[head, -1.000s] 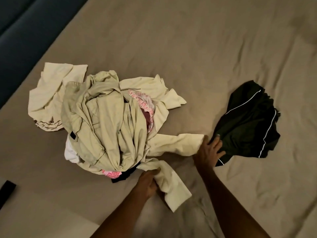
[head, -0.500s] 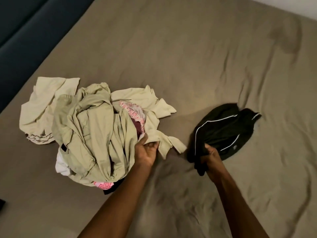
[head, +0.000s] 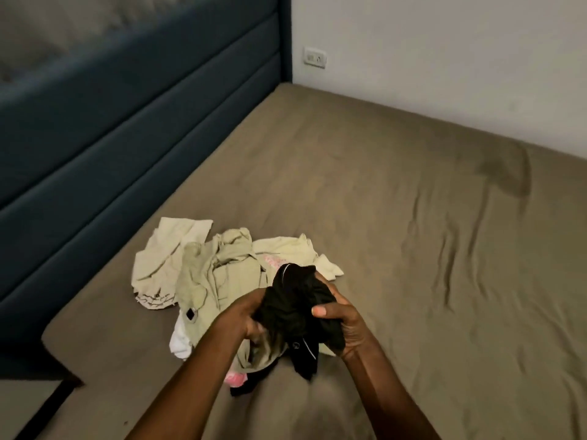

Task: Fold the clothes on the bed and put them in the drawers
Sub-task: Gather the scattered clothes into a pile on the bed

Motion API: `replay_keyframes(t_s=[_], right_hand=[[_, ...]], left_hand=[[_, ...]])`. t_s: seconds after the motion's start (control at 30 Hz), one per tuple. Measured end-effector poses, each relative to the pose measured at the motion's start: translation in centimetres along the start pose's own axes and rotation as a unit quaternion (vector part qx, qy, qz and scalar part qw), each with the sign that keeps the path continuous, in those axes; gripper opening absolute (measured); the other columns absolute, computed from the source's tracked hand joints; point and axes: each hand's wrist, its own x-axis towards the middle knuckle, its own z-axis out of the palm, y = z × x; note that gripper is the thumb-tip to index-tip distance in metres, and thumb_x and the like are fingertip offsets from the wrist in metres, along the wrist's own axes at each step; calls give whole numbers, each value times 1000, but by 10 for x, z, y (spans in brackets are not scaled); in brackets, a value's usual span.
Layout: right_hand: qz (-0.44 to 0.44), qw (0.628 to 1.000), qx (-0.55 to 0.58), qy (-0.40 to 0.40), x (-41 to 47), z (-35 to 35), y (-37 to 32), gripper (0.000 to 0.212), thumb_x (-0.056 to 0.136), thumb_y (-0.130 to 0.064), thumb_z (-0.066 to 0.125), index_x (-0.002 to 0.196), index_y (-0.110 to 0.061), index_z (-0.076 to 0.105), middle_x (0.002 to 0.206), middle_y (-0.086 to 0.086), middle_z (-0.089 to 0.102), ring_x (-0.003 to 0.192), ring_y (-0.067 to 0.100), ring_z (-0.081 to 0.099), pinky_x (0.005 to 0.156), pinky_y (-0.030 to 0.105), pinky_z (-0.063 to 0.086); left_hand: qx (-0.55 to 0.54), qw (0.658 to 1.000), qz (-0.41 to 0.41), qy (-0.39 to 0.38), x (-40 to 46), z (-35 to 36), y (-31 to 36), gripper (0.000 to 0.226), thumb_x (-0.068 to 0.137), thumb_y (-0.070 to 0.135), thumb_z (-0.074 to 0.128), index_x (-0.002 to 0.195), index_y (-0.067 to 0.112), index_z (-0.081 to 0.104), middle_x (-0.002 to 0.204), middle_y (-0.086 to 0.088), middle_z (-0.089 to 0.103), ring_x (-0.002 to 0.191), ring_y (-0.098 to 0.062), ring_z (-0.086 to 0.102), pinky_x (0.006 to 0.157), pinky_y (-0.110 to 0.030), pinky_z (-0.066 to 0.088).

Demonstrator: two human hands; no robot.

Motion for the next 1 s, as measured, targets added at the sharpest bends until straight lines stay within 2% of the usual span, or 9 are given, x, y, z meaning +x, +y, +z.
replay_keyframes(t_s=[0.1,0.17,0.23,0.37,0.47,0.57,0.8,0.93,1.0], right_hand=[[-13,999,-36,8,15,41,-13,46,63,-12,78,109,-16,82,116,10,76,105,23,73,84,30,59],[2,996,-68,66,34,52,-9,27,84,-17,72,109,-12,80,112,12,77,97,22,75,75,29,60],[26,963,-213,164,62,45,2,27,98,-31,64,119,-16,72,115,11,76,92,20,75,65,28,58],[118,854,-432,266,103,19,51,35,93,-32,72,120,-21,52,105,10,68,78,21,65,59,28,51],[156,827,-475,256,114,11,71,13,89,-16,72,98,-10,64,89,10,69,74,20,64,65,31,52],[168,820,-483,258,167,42,99,14,90,-8,66,102,-2,72,86,11,74,69,19,69,67,31,57],[130,803,-548,197,289,86,174,8,87,-4,67,91,2,71,78,9,72,62,16,67,55,22,51],[100,750,-642,122,359,84,236,12,79,-4,76,88,-7,69,84,8,72,80,22,68,76,34,54],[104,737,-661,97,386,84,261,26,77,-3,79,100,-10,70,96,3,69,89,23,66,83,33,50]], left_hand=[[-48,993,1,109,-20,-57,31,37,61,32,88,82,8,70,64,-5,64,50,-18,60,43,-22,42],[-59,985,13,161,-33,-90,43,35,83,39,74,68,11,60,49,-2,57,35,-16,53,31,-13,31],[-76,978,29,190,-42,-115,47,35,97,37,63,79,8,57,51,-8,61,37,-21,57,31,-16,41],[-110,972,40,204,-17,-185,36,26,97,20,66,103,-5,60,93,-20,67,75,-33,65,47,-35,60],[-84,980,18,181,0,-209,13,25,99,20,63,105,-4,62,77,-22,72,65,-29,70,46,-29,57],[-45,987,-25,150,21,-265,8,24,100,23,62,102,-2,63,65,-16,72,72,-27,73,60,-32,59],[-17,975,-65,211,66,-372,-7,27,94,16,67,104,-9,69,86,-22,75,71,-28,73,60,-31,56],[-20,966,-46,254,90,-414,-11,25,90,12,74,103,-9,69,83,-23,71,62,-29,68,52,-29,53],[-24,965,-33,261,99,-429,-15,25,88,11,77,105,-7,70,82,-24,68,59,-28,63,46,-28,51]])
